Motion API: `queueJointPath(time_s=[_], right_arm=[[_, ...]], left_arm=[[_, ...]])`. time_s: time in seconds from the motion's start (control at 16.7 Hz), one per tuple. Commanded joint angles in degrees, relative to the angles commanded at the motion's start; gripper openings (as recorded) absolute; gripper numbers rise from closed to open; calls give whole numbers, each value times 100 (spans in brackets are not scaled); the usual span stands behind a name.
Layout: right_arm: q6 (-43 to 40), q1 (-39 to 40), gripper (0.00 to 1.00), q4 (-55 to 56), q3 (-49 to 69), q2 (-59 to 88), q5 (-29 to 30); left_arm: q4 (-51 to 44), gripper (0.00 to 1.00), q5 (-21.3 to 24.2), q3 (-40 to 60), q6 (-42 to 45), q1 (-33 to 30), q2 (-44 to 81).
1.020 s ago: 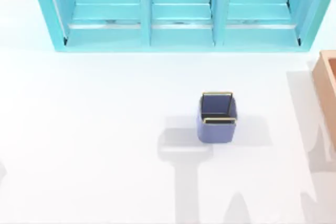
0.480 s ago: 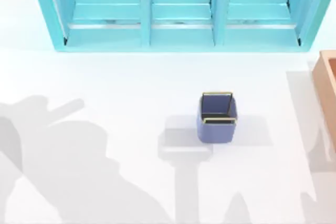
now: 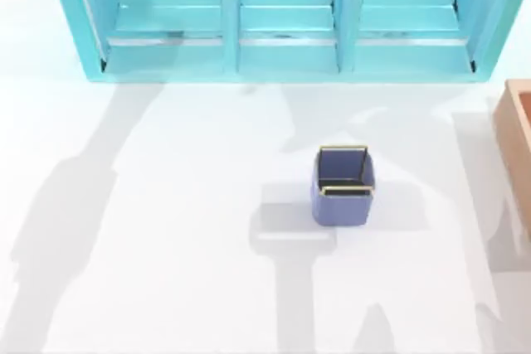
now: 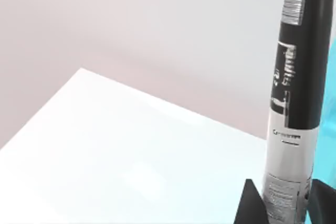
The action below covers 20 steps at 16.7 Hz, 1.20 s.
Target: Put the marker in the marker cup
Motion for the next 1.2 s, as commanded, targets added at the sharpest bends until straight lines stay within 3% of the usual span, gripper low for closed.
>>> queueJointPath(time_s=[0.36, 0.54, 0.66, 0.84, 1.08, 1.14, 1.2], right_arm=[[0, 0, 100, 0, 0, 0, 0], [0, 0, 100, 0, 0, 0, 0], [0, 0, 100, 0, 0, 0, 0], [0, 0, 100, 0, 0, 0, 0], [0, 0, 100, 0, 0, 0, 0], [0, 0, 100, 0, 0, 0, 0], [0, 0, 100, 0, 0, 0, 0]], left_arm=[[1794, 0, -3561, 3, -295, -3191, 1173], [2557, 0, -4878, -55, -391, -4331, 1699], [2947, 0, -5470, -101, -433, -4854, 1969], [3251, 0, -5884, -151, -462, -5231, 2183], [3266, 0, -5904, -154, -464, -5248, 2193], [3023, 0, -5090, 192, -407, -5201, 2543], [3025, 0, -5108, 185, -411, -5200, 2537]])
